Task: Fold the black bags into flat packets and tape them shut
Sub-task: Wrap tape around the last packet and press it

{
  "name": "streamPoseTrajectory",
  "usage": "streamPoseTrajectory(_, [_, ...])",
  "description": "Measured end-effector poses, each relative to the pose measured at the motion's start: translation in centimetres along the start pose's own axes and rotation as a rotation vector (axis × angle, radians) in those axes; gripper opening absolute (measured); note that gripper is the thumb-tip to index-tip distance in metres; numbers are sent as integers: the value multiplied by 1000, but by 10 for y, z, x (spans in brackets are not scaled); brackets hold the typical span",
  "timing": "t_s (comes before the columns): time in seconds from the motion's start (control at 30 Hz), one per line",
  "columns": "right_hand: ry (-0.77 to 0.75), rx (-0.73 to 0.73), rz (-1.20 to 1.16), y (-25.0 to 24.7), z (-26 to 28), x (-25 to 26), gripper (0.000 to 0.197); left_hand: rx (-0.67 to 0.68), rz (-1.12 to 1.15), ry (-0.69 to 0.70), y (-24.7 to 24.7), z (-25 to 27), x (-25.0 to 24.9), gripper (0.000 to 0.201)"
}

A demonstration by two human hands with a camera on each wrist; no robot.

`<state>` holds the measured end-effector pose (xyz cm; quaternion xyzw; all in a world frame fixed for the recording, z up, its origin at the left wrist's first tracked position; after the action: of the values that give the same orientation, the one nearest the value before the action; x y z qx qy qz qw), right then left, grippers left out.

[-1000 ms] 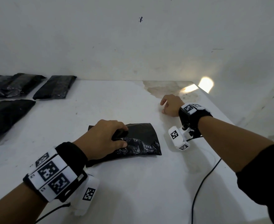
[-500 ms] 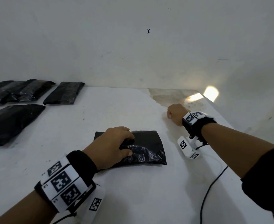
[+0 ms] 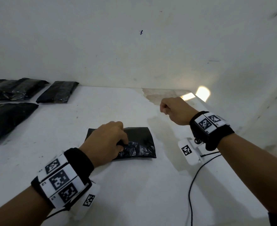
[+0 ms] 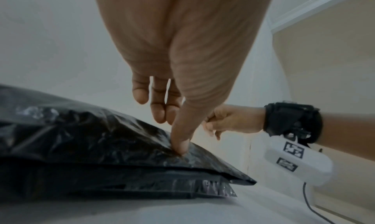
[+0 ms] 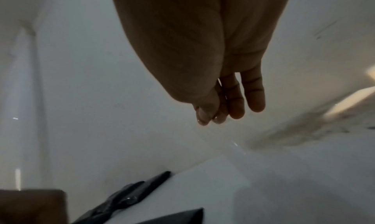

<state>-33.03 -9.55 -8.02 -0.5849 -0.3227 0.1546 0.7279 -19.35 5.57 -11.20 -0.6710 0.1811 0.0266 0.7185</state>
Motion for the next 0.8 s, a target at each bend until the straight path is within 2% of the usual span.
streamPoseTrajectory(0.43, [-201, -161, 208, -49, 114, 108, 26, 23, 20, 1, 19, 21, -5, 21])
streamPoseTrajectory(0.53, [-210, -192, 220, -54, 127, 118, 29, 36, 46, 13, 22, 23, -5, 34])
streamPoseTrajectory(0.67, [-235, -233, 203, -60, 144, 133, 28, 14, 122, 32, 15, 29, -11, 38])
streamPoseTrajectory(0.8, [-316, -285, 124, -77, 156, 162, 20, 49, 308, 96, 5, 39, -28, 69])
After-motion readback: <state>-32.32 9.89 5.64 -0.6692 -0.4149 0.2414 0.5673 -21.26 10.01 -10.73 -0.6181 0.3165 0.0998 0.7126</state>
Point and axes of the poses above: each hand's wrist, its own z-axis away from the middle knuckle, its own y-axis out of the palm, x = y × z, the point moved 10 cm from there along -z, towards the middle knuckle, and after that the axes turned 12 degrees about x, right-handed, at the moved point
